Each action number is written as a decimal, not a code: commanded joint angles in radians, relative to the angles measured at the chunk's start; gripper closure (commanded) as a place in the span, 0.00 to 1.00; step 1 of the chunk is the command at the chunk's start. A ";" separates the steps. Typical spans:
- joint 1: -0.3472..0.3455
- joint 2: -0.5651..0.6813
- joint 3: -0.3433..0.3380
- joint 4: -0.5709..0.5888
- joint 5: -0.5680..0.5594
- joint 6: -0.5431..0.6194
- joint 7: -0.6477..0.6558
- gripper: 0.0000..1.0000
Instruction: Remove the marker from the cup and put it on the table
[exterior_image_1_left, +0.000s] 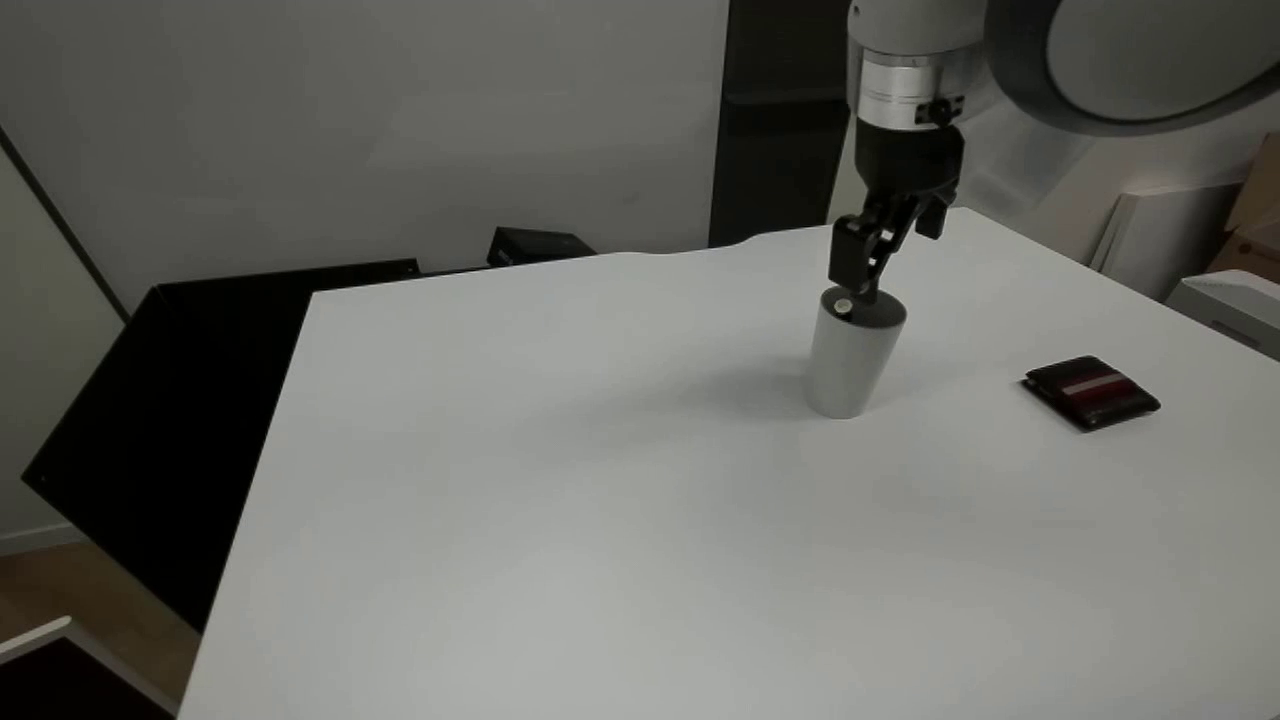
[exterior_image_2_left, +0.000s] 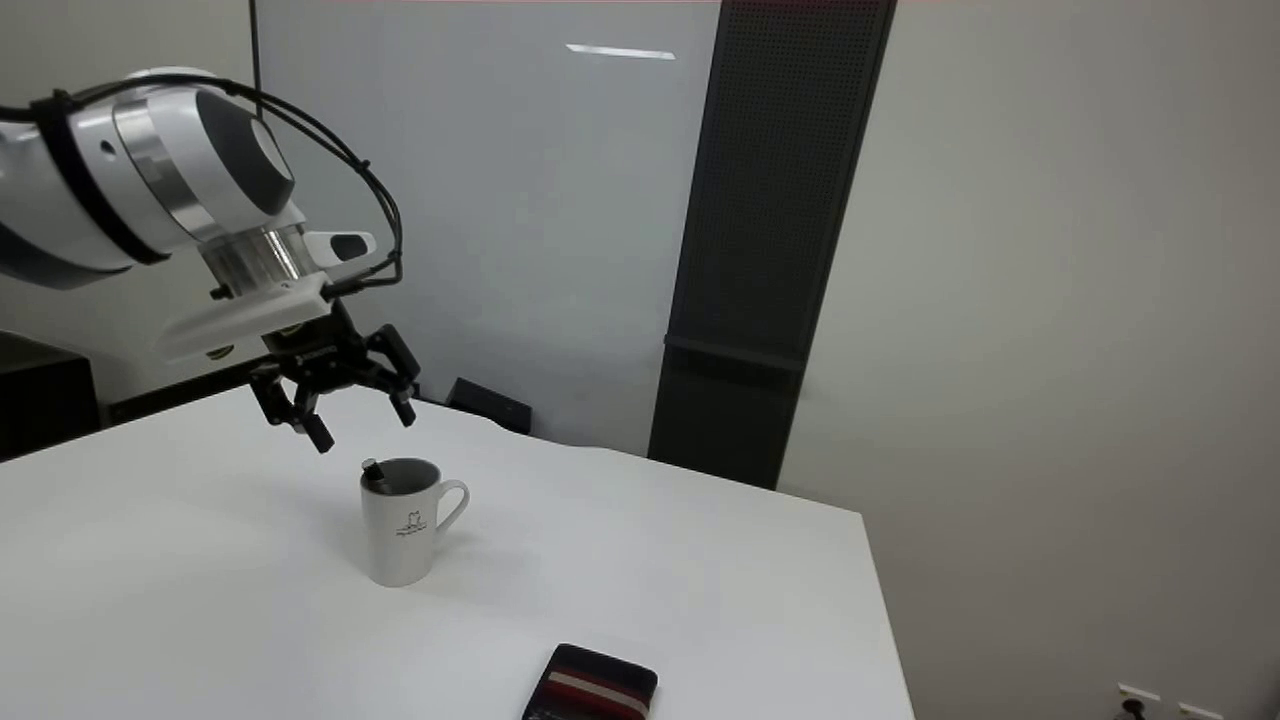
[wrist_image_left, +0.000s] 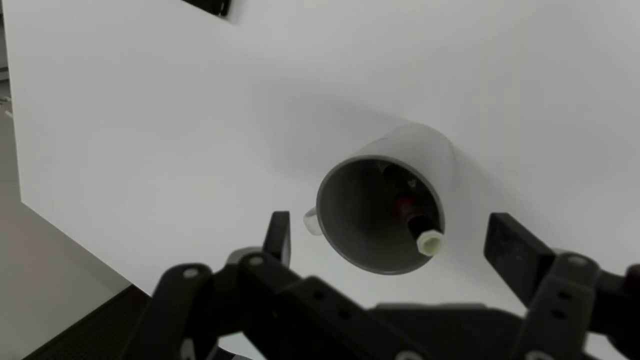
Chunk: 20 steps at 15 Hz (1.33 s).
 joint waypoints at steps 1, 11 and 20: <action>-0.001 0.059 0.000 0.076 -0.009 -0.009 0.033 0.00; 0.025 0.163 -0.008 0.174 0.004 -0.013 0.030 0.00; 0.033 0.191 -0.007 0.177 0.039 -0.003 0.025 0.00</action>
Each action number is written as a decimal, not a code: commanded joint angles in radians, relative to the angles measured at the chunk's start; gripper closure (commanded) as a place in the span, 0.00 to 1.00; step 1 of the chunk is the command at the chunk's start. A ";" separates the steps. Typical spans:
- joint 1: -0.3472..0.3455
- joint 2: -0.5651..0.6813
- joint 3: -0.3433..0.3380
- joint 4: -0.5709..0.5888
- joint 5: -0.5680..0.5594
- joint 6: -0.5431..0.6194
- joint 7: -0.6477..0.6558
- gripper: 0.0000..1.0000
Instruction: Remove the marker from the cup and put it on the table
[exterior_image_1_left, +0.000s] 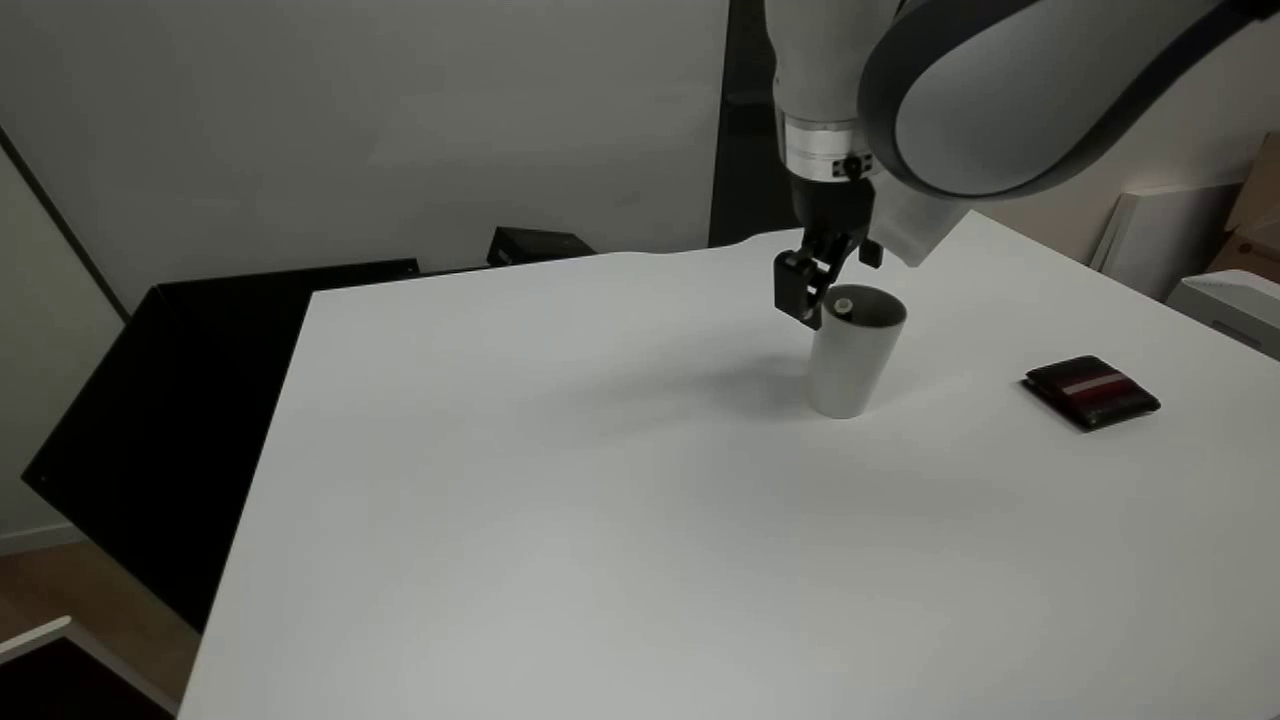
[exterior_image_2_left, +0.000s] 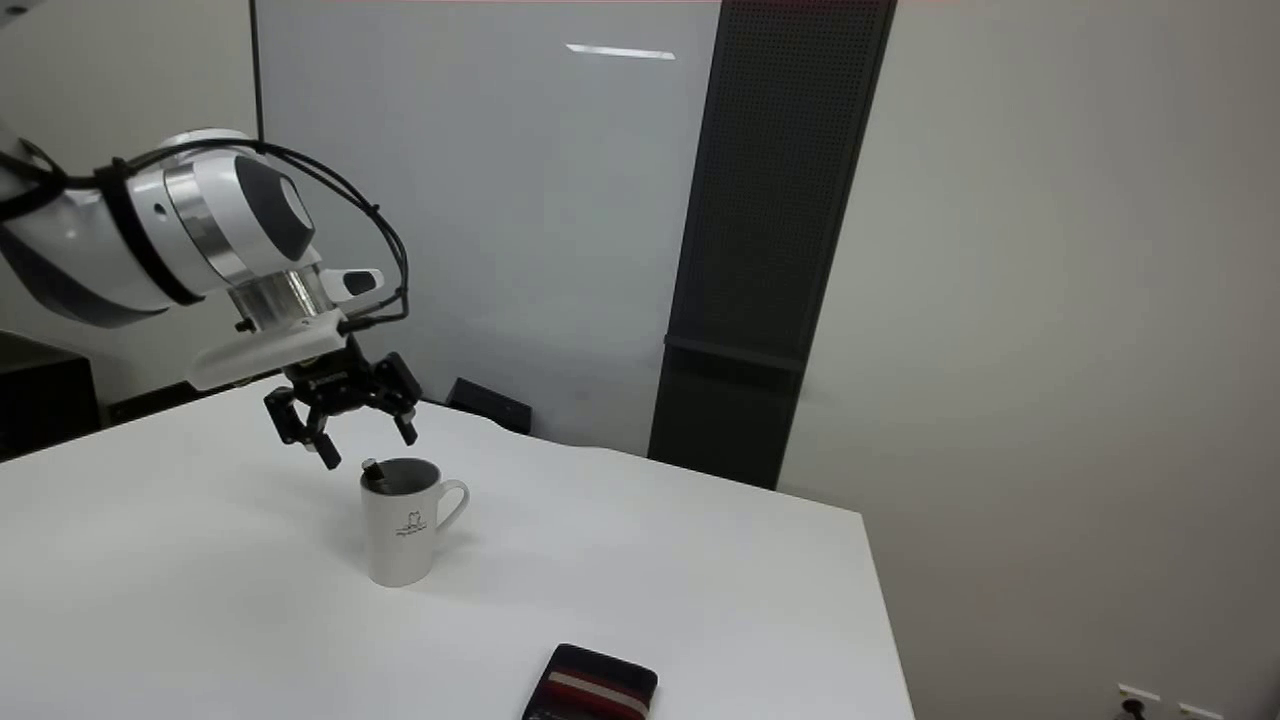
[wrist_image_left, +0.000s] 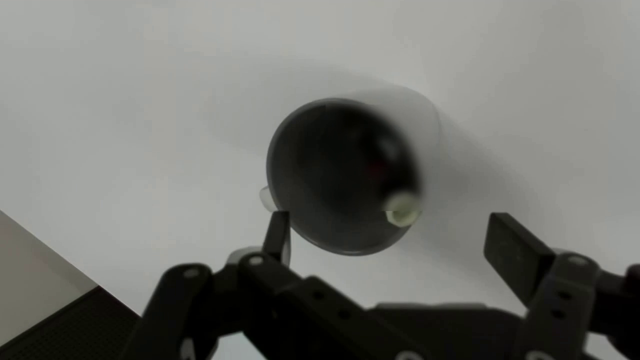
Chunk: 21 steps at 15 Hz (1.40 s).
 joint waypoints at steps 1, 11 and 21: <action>0.012 0.017 -0.008 0.022 0.020 -0.003 0.024 0.00; 0.018 0.028 -0.016 0.025 0.052 0.005 0.021 0.63; 0.023 0.018 -0.020 0.035 0.078 -0.017 0.018 0.92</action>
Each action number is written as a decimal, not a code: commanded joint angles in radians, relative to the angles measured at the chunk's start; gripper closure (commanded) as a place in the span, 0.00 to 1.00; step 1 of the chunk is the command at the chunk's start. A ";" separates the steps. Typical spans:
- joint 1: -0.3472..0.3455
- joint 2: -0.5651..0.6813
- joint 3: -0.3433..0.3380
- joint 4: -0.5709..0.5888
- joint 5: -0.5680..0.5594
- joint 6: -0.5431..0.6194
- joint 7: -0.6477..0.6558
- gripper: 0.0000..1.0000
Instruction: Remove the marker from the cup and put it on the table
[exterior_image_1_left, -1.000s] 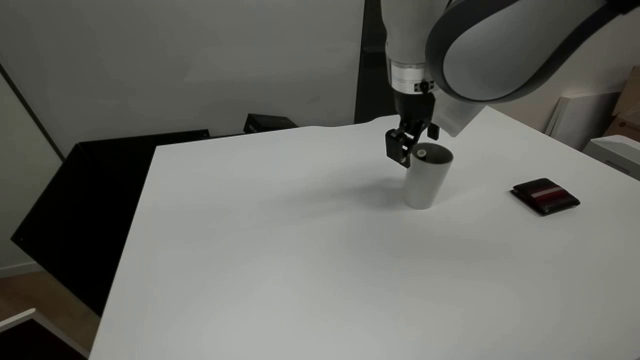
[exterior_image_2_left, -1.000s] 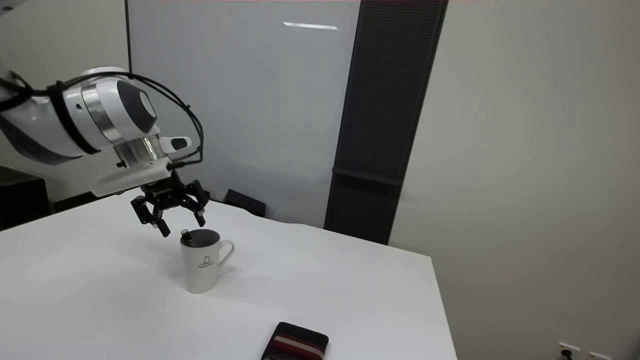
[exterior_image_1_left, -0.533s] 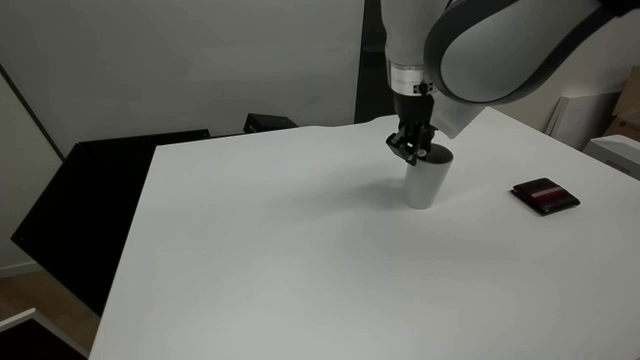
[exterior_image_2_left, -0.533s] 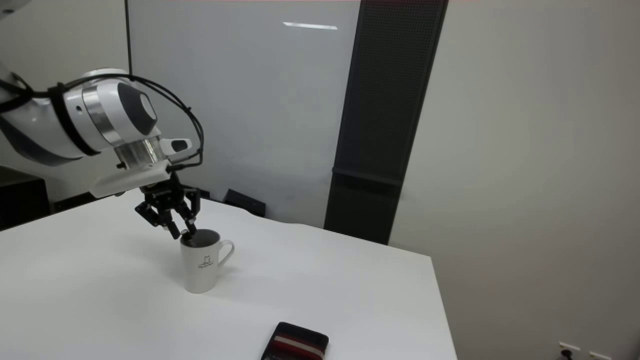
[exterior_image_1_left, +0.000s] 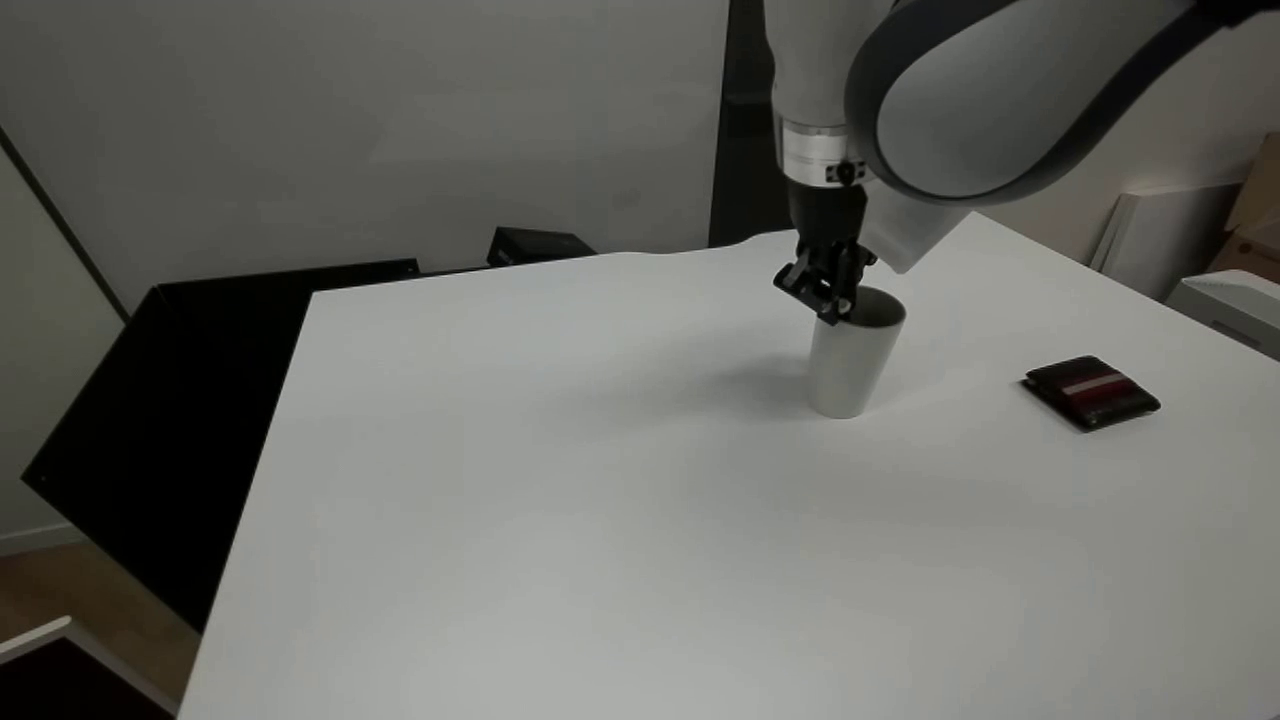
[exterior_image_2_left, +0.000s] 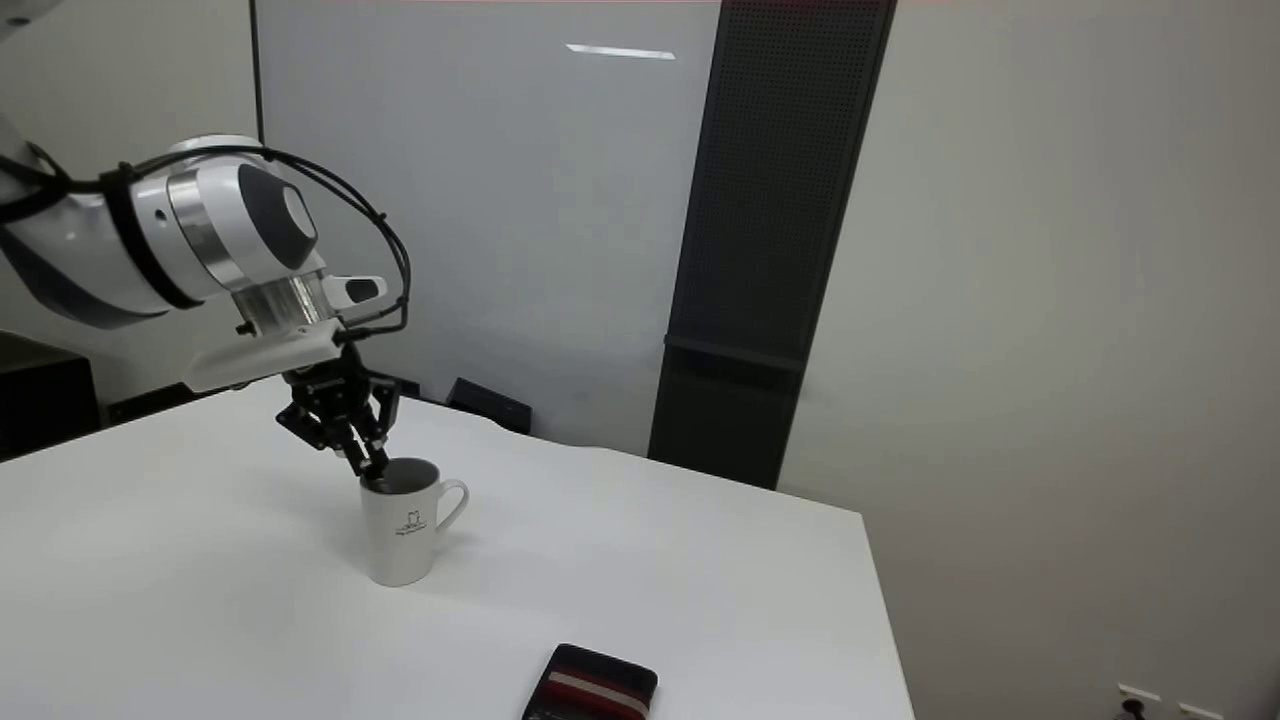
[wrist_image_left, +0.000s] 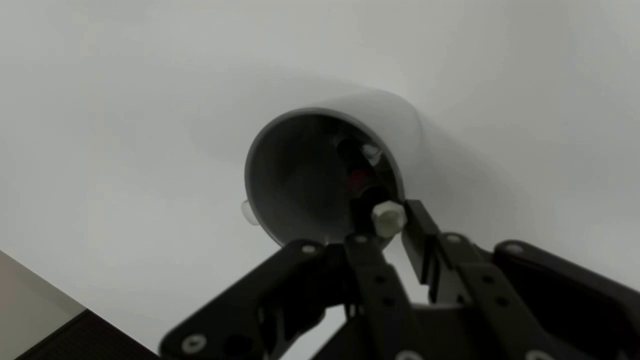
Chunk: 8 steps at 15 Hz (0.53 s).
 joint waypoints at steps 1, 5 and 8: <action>0.020 0.000 -0.016 0.029 0.017 -0.028 0.018 0.92; 0.030 -0.021 -0.023 0.031 0.026 -0.050 0.023 0.92; 0.040 -0.031 -0.024 0.047 0.031 -0.081 0.029 0.92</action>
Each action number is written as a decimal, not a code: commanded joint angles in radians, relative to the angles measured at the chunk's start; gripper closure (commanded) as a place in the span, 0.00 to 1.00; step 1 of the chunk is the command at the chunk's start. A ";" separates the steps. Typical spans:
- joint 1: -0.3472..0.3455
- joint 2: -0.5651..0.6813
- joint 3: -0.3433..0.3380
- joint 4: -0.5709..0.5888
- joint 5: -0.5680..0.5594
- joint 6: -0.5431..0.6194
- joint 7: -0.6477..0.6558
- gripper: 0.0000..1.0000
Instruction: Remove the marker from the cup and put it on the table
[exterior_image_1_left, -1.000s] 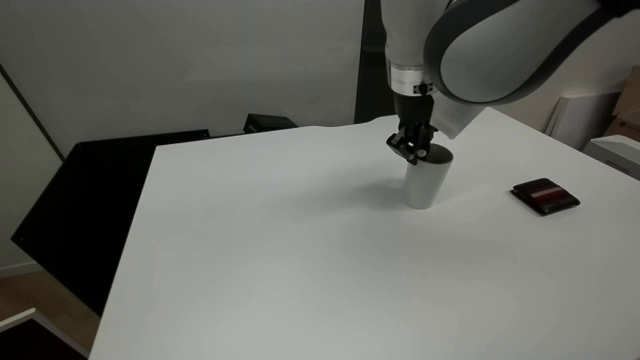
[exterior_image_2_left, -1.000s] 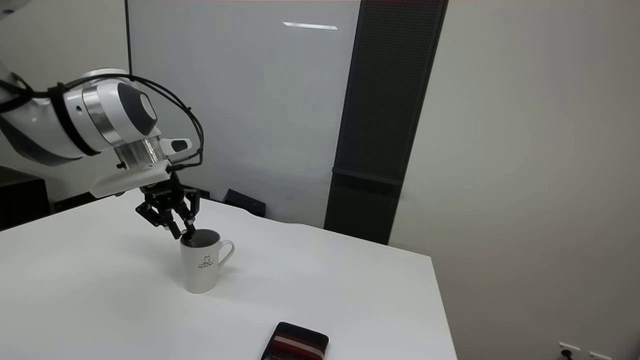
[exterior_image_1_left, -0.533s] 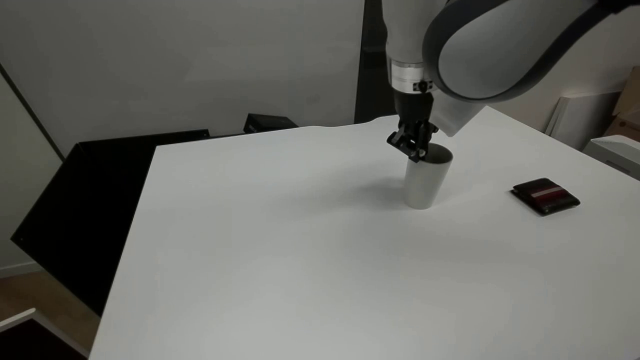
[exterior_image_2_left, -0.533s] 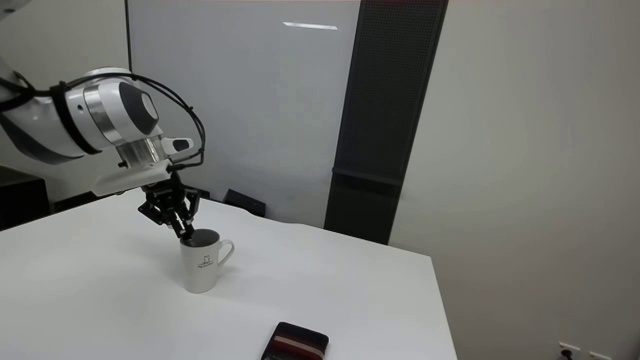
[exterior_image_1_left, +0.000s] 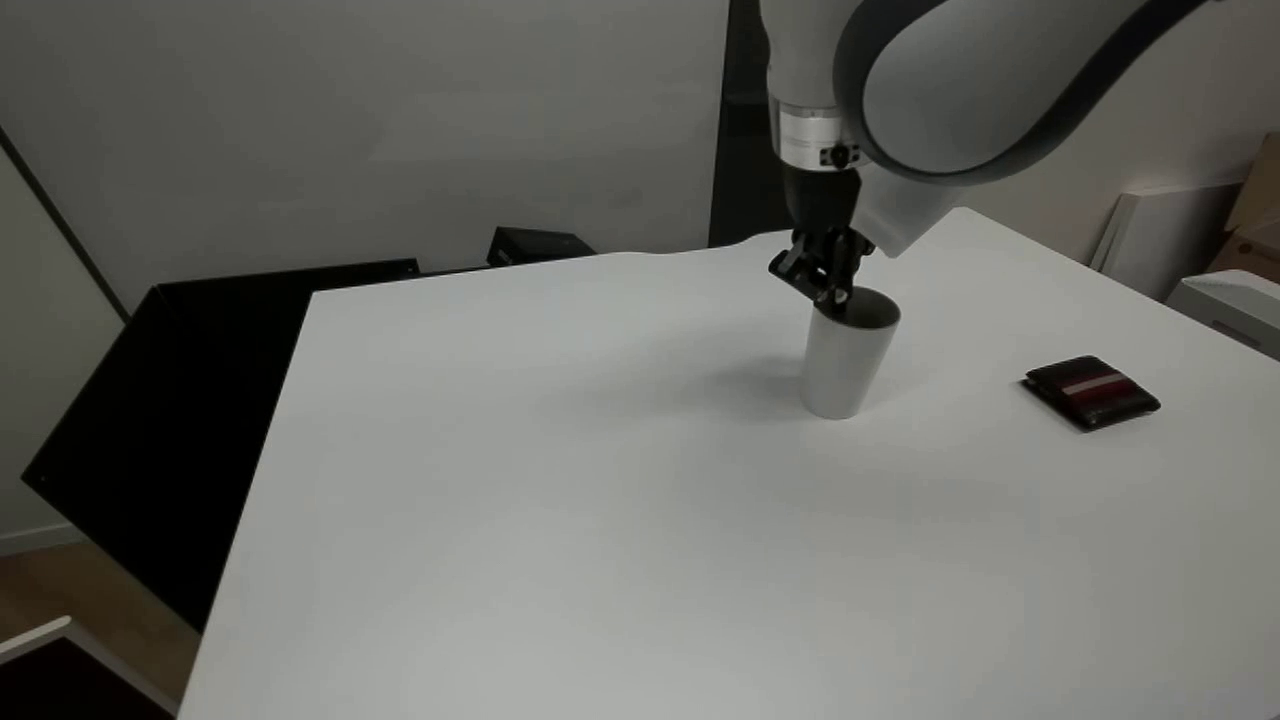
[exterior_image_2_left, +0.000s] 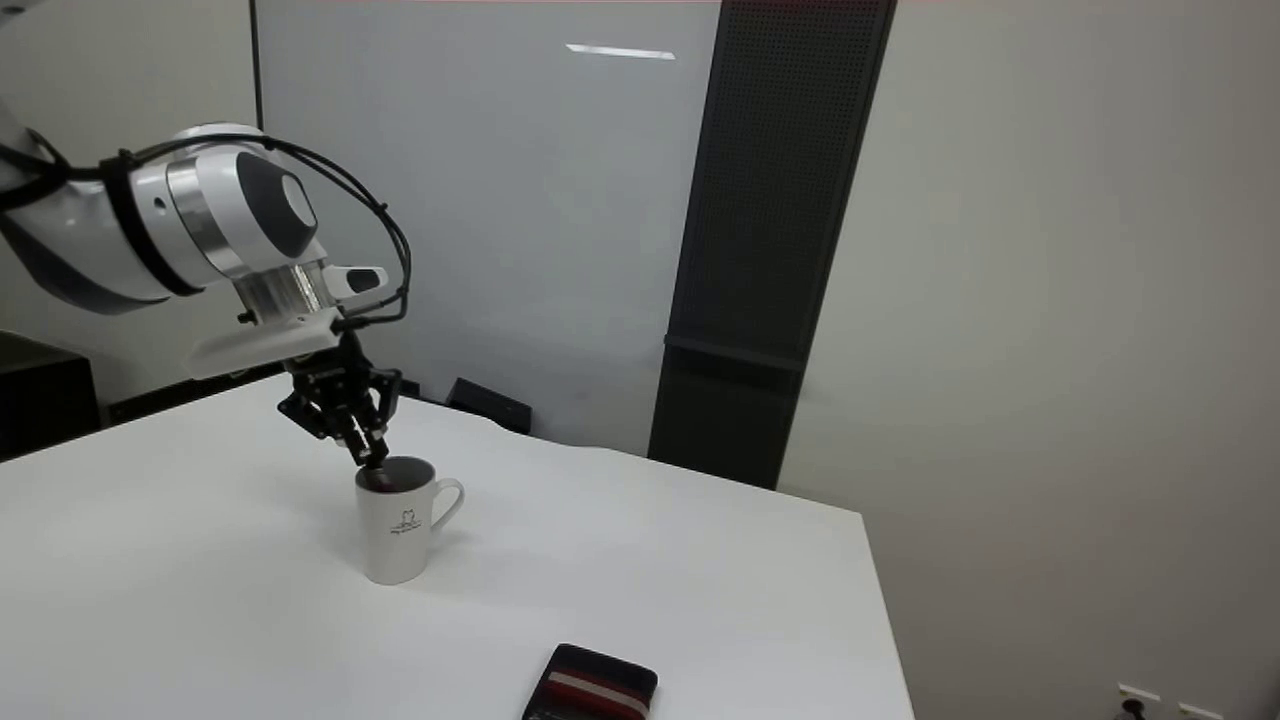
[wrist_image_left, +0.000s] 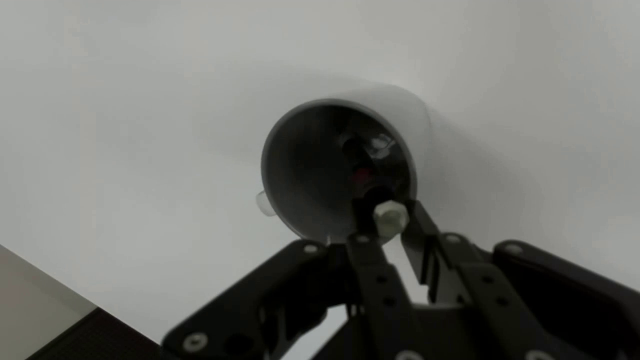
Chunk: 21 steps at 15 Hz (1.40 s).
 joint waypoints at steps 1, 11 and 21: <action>0.030 -0.032 -0.016 0.029 0.002 -0.066 0.035 0.92; 0.022 -0.174 -0.008 0.006 -0.022 -0.154 0.068 0.92; -0.039 -0.331 0.001 -0.098 -0.096 -0.215 0.122 0.92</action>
